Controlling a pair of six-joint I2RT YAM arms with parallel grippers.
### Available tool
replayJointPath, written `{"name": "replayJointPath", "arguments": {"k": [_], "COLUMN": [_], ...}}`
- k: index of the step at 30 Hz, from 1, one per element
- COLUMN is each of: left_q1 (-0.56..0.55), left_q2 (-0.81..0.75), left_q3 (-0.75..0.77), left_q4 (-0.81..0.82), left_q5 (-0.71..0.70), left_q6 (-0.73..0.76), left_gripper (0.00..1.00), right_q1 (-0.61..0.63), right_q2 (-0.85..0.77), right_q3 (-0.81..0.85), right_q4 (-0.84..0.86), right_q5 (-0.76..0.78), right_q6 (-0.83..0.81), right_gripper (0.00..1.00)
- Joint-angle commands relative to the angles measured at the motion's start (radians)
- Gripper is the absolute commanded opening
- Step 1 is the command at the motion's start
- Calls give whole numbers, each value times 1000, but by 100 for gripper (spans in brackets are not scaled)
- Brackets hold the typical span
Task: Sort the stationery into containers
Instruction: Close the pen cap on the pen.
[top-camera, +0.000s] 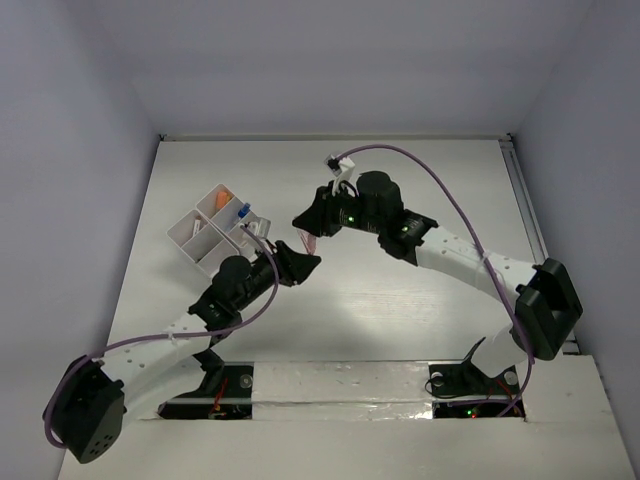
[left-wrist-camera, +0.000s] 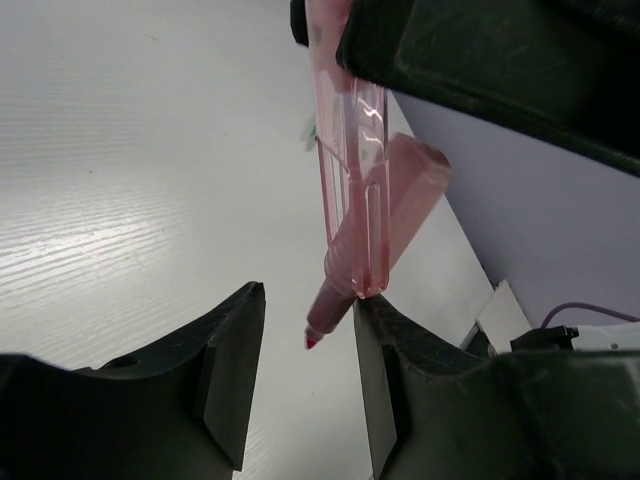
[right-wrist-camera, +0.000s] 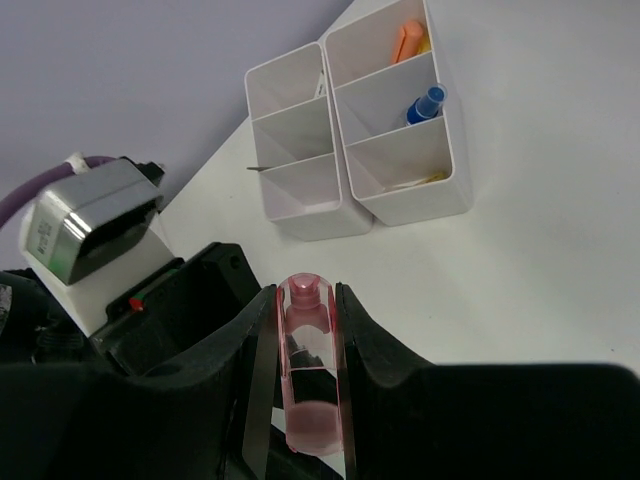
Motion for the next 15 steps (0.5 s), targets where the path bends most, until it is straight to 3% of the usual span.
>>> {"name": "replayJointPath", "arguments": {"k": [1,9,15], "left_q1": [-3,-3,-3], "left_q2": [-50,-131,-99], "left_q3": [23,6,15], "left_q4": [5,-64,-78], "left_q5": [-80,-224,-216], "left_q6": [14,11,22], "left_gripper": [37,36,36], "right_q1": [-6,-6,-6], "right_q2": [-38,-76,-132], "right_q3": [-13,-61,-86], "right_q4": [61,73,75], "right_q5": [2,0,22], "right_q6": [4,21,26], "right_gripper": [17,16,16]}}
